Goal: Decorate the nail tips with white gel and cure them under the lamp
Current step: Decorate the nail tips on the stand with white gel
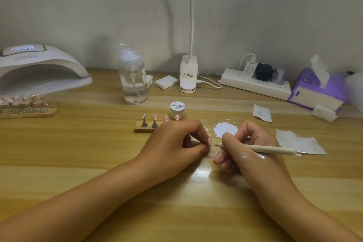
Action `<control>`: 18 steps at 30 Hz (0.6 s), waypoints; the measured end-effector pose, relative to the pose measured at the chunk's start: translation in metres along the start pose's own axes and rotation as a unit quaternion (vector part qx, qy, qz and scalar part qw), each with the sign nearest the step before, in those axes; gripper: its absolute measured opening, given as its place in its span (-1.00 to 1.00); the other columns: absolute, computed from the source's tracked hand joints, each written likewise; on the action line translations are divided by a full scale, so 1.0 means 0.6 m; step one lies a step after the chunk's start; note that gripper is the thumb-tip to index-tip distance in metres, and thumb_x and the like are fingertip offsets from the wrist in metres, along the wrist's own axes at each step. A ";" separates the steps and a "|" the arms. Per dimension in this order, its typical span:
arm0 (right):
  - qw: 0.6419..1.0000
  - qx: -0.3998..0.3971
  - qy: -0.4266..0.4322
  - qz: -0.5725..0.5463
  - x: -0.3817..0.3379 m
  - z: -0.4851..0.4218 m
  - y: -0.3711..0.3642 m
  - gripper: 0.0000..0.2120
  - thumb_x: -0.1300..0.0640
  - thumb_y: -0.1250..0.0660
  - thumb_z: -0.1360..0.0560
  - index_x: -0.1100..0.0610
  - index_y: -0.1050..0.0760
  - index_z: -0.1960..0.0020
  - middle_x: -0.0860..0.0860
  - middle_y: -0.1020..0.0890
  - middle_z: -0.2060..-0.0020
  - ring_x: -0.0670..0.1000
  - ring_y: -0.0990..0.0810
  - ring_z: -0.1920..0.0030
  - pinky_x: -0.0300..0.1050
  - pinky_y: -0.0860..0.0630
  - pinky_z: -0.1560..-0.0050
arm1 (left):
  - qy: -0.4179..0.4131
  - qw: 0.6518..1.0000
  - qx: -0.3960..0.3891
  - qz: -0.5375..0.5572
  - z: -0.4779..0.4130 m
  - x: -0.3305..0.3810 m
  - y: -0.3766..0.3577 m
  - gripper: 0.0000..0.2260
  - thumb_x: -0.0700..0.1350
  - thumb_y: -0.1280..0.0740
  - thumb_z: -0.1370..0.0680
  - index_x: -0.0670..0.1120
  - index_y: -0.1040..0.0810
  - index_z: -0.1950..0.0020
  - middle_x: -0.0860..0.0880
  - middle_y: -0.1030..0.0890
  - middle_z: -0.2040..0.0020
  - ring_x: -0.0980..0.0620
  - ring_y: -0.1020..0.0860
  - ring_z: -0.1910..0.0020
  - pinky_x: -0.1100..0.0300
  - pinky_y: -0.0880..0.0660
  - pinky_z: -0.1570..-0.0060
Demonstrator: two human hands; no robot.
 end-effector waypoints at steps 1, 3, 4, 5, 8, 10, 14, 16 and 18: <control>1.000 -0.001 0.000 0.002 0.000 0.000 0.000 -0.79 0.32 -0.31 -0.47 0.20 -0.32 0.26 0.21 -0.65 0.45 0.01 -0.58 0.50 -0.23 -0.53 0.43 | -0.001 1.000 0.001 -0.001 0.000 0.001 0.000 -0.89 -0.14 -0.47 -0.46 0.09 -0.62 0.14 0.23 -0.66 0.15 0.16 -0.53 0.33 0.34 -0.34 0.24; 1.000 0.000 -0.001 0.002 0.000 0.001 0.000 -0.79 0.33 -0.31 -0.47 0.20 -0.32 0.26 0.21 -0.65 0.46 0.02 -0.58 0.50 -0.21 -0.53 0.44 | -0.003 1.000 0.002 0.001 0.000 0.001 0.001 -0.89 -0.14 -0.47 -0.46 0.08 -0.62 0.13 0.23 -0.66 0.15 0.16 -0.52 0.34 0.37 -0.34 0.28; 1.000 0.002 -0.001 0.001 0.000 0.001 0.001 -0.78 0.34 -0.31 -0.47 0.20 -0.32 0.27 0.21 -0.65 0.46 0.02 -0.57 0.51 -0.21 -0.53 0.45 | -0.004 1.000 0.003 0.002 0.000 0.001 0.000 -0.89 -0.14 -0.47 -0.46 0.07 -0.62 0.13 0.24 -0.66 0.16 0.16 -0.52 0.34 0.37 -0.34 0.28; 1.000 0.005 -0.001 -0.001 0.000 0.000 0.002 -0.78 0.35 -0.31 -0.47 0.19 -0.32 0.27 0.21 -0.64 0.46 0.03 -0.56 0.52 -0.21 -0.52 0.46 | -0.004 1.000 0.004 0.001 0.000 0.001 0.000 -0.89 -0.14 -0.47 -0.46 0.06 -0.62 0.13 0.25 -0.66 0.16 0.16 -0.52 0.35 0.38 -0.33 0.28; 1.000 0.009 0.001 -0.004 0.000 -0.001 0.002 -0.76 0.34 -0.31 -0.47 0.16 -0.32 0.30 0.22 -0.64 0.46 0.02 -0.56 0.53 -0.22 -0.51 0.47 | -0.007 1.000 0.006 -0.003 0.000 0.001 0.001 -0.90 -0.14 -0.48 -0.45 0.06 -0.63 0.14 0.30 -0.62 0.21 0.17 -0.51 0.36 0.40 -0.32 0.30; 1.000 0.005 0.002 0.001 0.001 -0.002 0.002 -0.76 0.33 -0.32 -0.47 0.16 -0.32 0.30 0.21 -0.65 0.46 0.03 -0.57 0.51 -0.20 -0.53 0.45 | -0.006 1.000 0.006 -0.003 -0.001 0.001 0.001 -0.90 -0.14 -0.48 -0.45 0.06 -0.63 0.14 0.32 -0.61 0.23 0.18 -0.51 0.36 0.40 -0.31 0.30; 1.000 0.003 0.004 0.005 0.001 -0.001 0.001 -0.74 0.27 -0.38 -0.45 0.15 -0.33 0.30 0.21 -0.65 0.45 0.04 -0.57 0.50 -0.17 -0.54 0.44 | -0.007 1.000 0.007 -0.005 -0.001 0.000 0.001 -0.90 -0.14 -0.48 -0.45 0.06 -0.63 0.13 0.28 -0.64 0.20 0.16 -0.52 0.35 0.38 -0.33 0.30; 1.000 0.013 0.007 -0.009 0.000 -0.001 0.003 -0.74 0.31 -0.35 -0.47 0.15 -0.33 0.30 0.22 -0.64 0.46 0.03 -0.56 0.52 -0.20 -0.51 0.47 | -0.007 1.000 0.007 -0.006 -0.001 0.000 0.001 -0.90 -0.14 -0.48 -0.45 0.06 -0.63 0.13 0.26 -0.65 0.18 0.16 -0.52 0.35 0.36 -0.35 0.29; 1.000 0.018 0.010 -0.013 0.000 -0.001 0.005 -0.75 0.34 -0.31 -0.47 0.15 -0.32 0.31 0.23 -0.64 0.47 0.03 -0.54 0.54 -0.22 -0.49 0.49 | -0.007 1.000 0.006 -0.005 -0.001 0.001 0.001 -0.90 -0.13 -0.48 -0.45 0.06 -0.63 0.13 0.24 -0.66 0.15 0.14 -0.53 0.33 0.34 -0.37 0.28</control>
Point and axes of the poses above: each hand's wrist, its own z-axis away from the middle knuckle, its own y-axis out of the back of the hand, x = y × z, the point moved 5 cm from there along -z, towards the middle knuckle
